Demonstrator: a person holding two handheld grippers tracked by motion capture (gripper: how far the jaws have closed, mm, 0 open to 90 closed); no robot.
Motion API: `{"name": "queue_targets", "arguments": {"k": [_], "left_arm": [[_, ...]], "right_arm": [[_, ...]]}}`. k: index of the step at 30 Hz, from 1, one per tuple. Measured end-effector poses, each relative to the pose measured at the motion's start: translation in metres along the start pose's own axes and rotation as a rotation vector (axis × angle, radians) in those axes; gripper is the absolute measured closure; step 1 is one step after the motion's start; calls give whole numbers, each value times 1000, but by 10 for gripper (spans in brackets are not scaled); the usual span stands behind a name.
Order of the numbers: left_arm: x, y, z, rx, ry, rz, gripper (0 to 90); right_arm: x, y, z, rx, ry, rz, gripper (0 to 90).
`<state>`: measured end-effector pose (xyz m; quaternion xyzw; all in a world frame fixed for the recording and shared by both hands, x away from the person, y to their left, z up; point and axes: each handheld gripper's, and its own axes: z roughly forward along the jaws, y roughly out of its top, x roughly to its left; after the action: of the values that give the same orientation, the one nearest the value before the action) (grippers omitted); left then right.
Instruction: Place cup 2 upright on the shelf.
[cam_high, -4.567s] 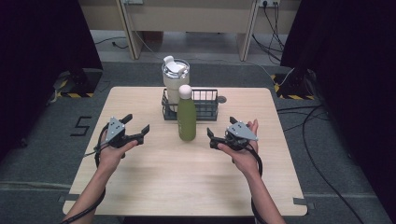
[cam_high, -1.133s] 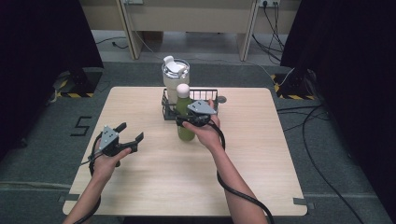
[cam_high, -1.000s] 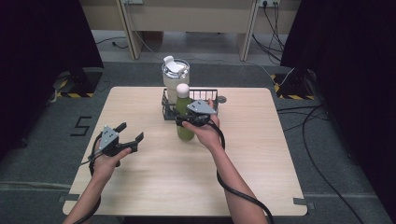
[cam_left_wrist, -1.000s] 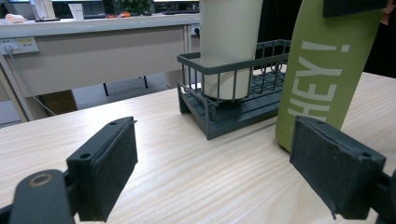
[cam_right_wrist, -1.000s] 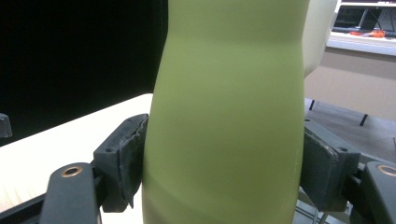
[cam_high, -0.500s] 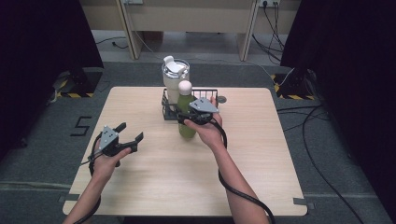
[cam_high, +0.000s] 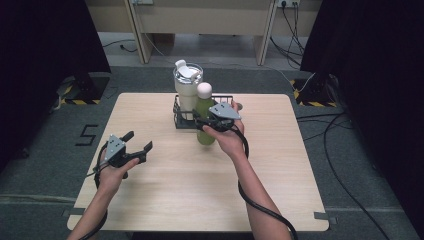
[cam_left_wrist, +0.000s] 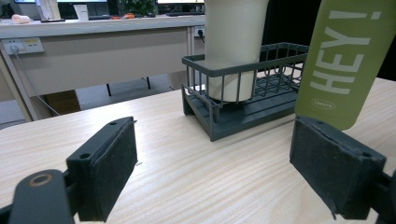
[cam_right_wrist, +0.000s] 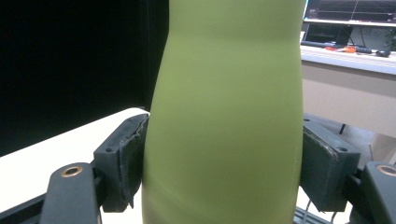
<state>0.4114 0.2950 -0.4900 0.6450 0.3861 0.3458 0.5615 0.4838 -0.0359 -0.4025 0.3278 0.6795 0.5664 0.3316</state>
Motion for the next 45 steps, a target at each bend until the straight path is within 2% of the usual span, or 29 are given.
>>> {"name": "queue_targets", "arguments": {"k": [15,45], "left_arm": [[1,-1,0,5,5,-3,142],[0,-2,1,6,6,-5,143]], "right_arm": [[-14,7,-8,-6,-39,-9,259],[-40,19,-17,-27,-126,11,260]]}}
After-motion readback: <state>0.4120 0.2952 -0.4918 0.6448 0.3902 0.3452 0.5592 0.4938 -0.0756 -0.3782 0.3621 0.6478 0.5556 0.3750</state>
